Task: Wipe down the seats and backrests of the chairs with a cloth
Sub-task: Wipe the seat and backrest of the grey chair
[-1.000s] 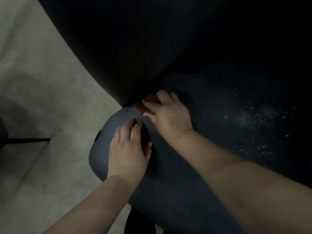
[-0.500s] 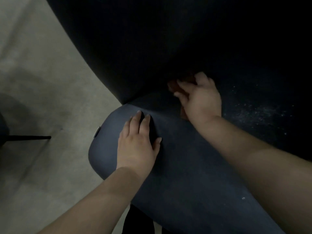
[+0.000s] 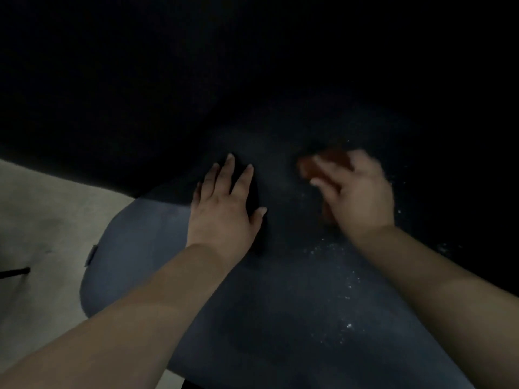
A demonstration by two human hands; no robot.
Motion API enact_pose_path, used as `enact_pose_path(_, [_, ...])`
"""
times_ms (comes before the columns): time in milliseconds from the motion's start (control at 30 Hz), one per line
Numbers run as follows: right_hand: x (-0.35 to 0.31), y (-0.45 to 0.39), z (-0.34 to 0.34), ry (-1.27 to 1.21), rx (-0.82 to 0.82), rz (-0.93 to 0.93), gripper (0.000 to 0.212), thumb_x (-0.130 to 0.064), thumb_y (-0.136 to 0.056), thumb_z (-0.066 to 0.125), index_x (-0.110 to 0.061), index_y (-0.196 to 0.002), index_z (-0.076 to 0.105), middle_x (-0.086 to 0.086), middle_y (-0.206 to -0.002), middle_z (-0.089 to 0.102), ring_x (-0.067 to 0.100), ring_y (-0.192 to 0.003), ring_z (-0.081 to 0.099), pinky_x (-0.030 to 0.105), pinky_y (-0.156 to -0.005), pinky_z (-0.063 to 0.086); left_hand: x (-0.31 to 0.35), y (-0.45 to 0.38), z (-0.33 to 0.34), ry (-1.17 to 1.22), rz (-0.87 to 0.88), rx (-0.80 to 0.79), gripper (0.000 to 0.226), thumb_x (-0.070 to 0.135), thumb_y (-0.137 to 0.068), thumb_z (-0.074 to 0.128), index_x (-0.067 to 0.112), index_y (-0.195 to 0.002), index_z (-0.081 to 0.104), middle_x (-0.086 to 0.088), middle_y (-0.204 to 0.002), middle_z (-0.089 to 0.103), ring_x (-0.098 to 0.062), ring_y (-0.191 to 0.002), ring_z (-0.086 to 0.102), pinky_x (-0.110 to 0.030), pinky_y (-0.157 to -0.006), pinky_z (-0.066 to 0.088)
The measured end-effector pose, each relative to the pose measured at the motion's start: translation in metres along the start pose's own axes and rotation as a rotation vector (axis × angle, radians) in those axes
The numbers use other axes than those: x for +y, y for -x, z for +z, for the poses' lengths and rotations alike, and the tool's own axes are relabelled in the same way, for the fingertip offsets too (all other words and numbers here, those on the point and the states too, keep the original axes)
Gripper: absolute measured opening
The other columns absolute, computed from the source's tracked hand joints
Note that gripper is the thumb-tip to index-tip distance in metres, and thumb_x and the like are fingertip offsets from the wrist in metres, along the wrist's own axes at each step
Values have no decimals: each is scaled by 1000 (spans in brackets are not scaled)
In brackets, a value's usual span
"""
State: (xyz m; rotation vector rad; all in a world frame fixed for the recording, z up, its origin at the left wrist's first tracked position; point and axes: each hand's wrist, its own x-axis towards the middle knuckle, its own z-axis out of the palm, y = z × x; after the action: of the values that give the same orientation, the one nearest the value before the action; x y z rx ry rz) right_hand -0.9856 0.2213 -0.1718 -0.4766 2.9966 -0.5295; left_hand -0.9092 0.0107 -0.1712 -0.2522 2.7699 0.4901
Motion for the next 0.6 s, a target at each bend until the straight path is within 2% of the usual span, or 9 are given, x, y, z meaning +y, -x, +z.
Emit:
enact_pose_path(33, [13,-14,-2,-19,59,144,37,-31,-89,68,-24,-125,65,15,-121,54,36,-107,50,33,-88,44,4,-4,1,-7,11,-2,74,56,-89,46,33,-152,14,1,-161,0,-23,-147,3,-44,-118,10])
enact_pose_path(100, [21,-31,-3,-103,136,371,38,-34,-91,64,-25,-128,63,10,-129,51,30,-116,48,20,-91,33,12,-11,3,-12,17,2,73,55,-90,47,33,-151,15,2,-161,0,-22,-146,3,-45,-117,12])
enact_pose_path(133, [13,-32,0,-125,133,362,38,-33,-91,65,-24,-128,63,10,-128,52,29,-115,48,19,-91,33,15,-14,3,-8,14,7,72,53,-90,47,33,-151,16,2,-161,0,-22,-146,4,-45,-117,13])
enact_pose_path(233, [-14,-12,6,-126,30,49,39,-29,-89,68,-22,-127,64,16,-116,56,36,-103,52,36,-83,47,26,-22,5,21,10,17,69,48,-91,48,31,-151,20,2,-162,3,-23,-146,5,-46,-117,13])
enact_pose_path(300, [1,-15,0,-104,18,45,38,-31,-89,67,-23,-127,64,16,-117,56,36,-105,52,38,-83,49,32,-26,4,27,14,22,67,47,-91,49,31,-151,21,2,-161,5,-24,-146,6,-45,-117,13])
enact_pose_path(433, [46,-42,-9,-98,183,516,39,-38,-94,60,-22,-129,62,10,-127,50,28,-116,48,28,-94,41,37,-30,4,14,17,16,67,44,-92,49,31,-151,20,2,-161,4,-23,-146,5,-46,-117,14])
enact_pose_path(467, [39,-42,-7,-122,186,520,39,-37,-93,61,-21,-129,63,9,-124,51,23,-114,48,25,-92,41,38,-31,5,12,13,15,66,43,-93,49,31,-151,20,2,-161,4,-23,-146,5,-46,-117,13])
enact_pose_path(533, [10,-39,0,-220,114,328,39,-32,-90,66,-19,-127,64,8,-116,53,14,-105,48,18,-86,43,39,-30,6,24,3,20,66,39,-93,49,31,-151,20,2,-162,3,-22,-147,3,-45,-118,12])
enact_pose_path(600, [-8,-31,4,-212,20,68,38,-30,-89,68,-22,-125,66,12,-115,55,26,-104,51,28,-82,47,41,-30,7,43,-2,22,65,37,-93,49,30,-151,21,2,-162,4,-22,-147,3,-45,-117,12])
